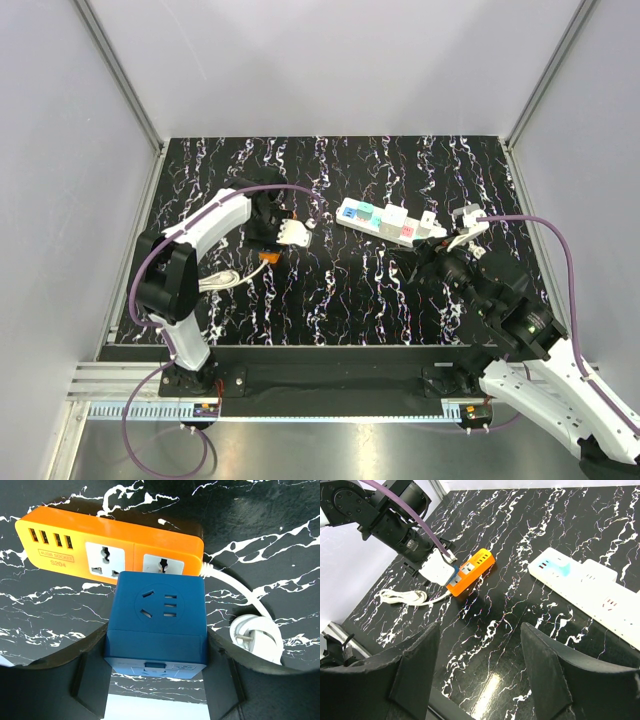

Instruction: Insert the plug

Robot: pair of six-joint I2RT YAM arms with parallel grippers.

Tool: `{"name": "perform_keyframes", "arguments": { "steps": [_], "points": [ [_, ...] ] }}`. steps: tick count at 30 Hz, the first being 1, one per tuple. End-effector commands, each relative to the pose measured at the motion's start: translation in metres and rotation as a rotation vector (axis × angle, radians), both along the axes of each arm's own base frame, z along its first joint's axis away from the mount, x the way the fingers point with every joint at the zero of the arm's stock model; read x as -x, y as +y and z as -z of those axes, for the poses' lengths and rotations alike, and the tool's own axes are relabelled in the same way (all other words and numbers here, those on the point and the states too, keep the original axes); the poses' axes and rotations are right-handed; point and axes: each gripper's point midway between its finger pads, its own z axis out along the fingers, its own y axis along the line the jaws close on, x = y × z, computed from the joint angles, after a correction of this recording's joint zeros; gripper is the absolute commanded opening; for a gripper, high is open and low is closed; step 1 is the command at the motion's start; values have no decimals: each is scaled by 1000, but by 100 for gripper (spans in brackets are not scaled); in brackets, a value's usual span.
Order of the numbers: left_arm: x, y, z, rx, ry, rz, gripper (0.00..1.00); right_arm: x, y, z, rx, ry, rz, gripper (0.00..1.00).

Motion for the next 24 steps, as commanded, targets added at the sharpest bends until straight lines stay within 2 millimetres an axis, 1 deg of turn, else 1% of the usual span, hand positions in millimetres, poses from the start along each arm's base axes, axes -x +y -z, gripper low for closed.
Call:
{"name": "perform_keyframes", "arguments": {
  "steps": [1,8,9,13,19,22,24],
  "points": [
    [5,6,5,-47,35,28,0,0,-6,-16,-18,-47,22,73],
    [1,7,18,-106,52,39,0,1,-9,-15,-8,-52,27,73],
    [0,11,20,-139,49,36,0,2,-9,-14,-7,-53,25,73],
    [1,12,23,-161,49,46,0,4,-9,-16,-11,-59,18,73],
    [0,9,35,-184,61,71,0,9,-13,-17,-15,-73,14,74],
    [-2,6,41,-188,57,81,0,10,-13,-16,-13,-74,8,74],
    [-1,0,45,-193,58,101,0,10,-14,-16,-11,-77,11,74]
  ]
}}
